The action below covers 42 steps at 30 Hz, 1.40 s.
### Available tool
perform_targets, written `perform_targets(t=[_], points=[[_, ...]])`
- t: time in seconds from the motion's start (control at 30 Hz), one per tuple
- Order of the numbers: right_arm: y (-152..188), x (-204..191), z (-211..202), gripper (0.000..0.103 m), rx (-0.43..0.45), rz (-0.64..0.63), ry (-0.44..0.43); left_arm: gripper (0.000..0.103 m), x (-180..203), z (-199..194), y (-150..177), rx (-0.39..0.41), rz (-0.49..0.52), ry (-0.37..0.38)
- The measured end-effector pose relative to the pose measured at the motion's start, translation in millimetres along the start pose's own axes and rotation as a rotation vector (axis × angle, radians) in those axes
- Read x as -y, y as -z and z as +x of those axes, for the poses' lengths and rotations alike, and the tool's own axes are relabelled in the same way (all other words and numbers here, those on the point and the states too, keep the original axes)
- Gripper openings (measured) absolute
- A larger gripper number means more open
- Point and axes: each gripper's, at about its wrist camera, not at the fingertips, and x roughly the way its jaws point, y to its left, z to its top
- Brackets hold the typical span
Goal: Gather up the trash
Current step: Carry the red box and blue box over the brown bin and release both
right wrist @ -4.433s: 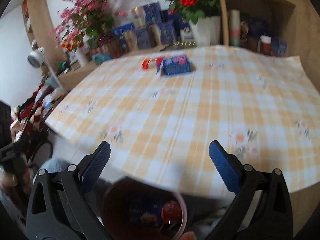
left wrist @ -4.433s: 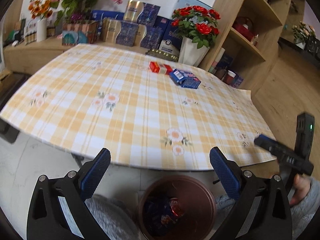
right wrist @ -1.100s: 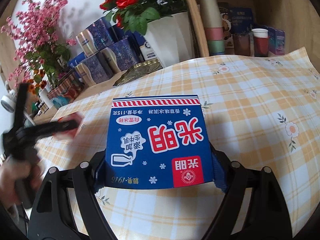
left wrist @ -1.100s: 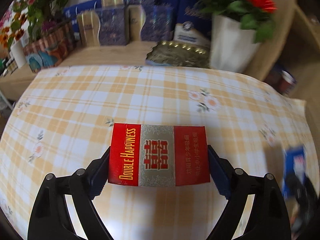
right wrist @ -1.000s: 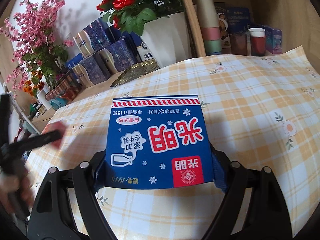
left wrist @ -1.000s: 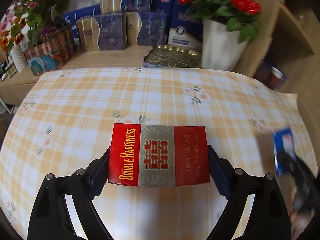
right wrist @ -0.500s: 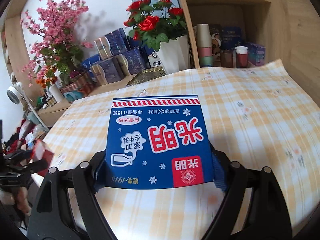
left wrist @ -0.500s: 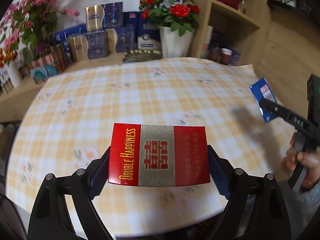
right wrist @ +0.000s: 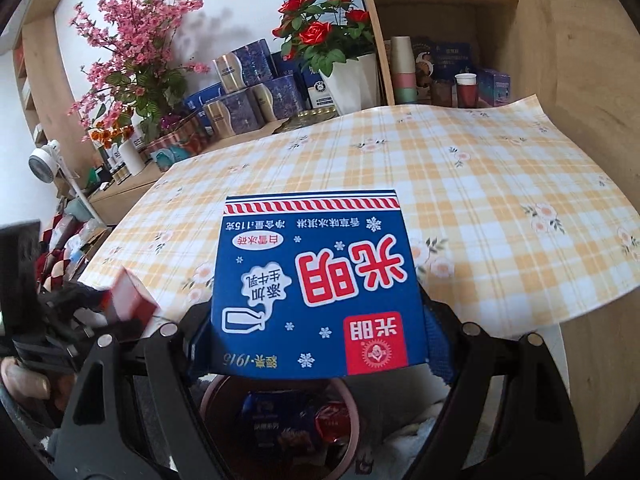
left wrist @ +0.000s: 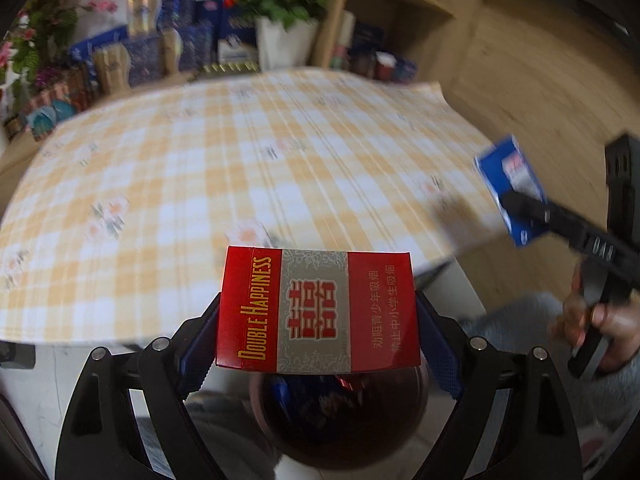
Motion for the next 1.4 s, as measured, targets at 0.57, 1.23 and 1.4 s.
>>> perform_targets(t=[0.57, 1.23, 1.4], points=[[43, -11, -6, 0.082, -0.062, -0.011, -0.01, 0.087, -1, 93, 64, -0.34, -0.149, 0.021], [74, -27, 25, 0.082, -0.201, -0.039, -0.015, 0.097, -24, -16, 24, 0.076, -0.073, -0.139], [88, -44, 51, 0.082, -0.295, -0.068, -0.045, 0.097, -37, -40, 38, 0.169, -0.054, -0.207]])
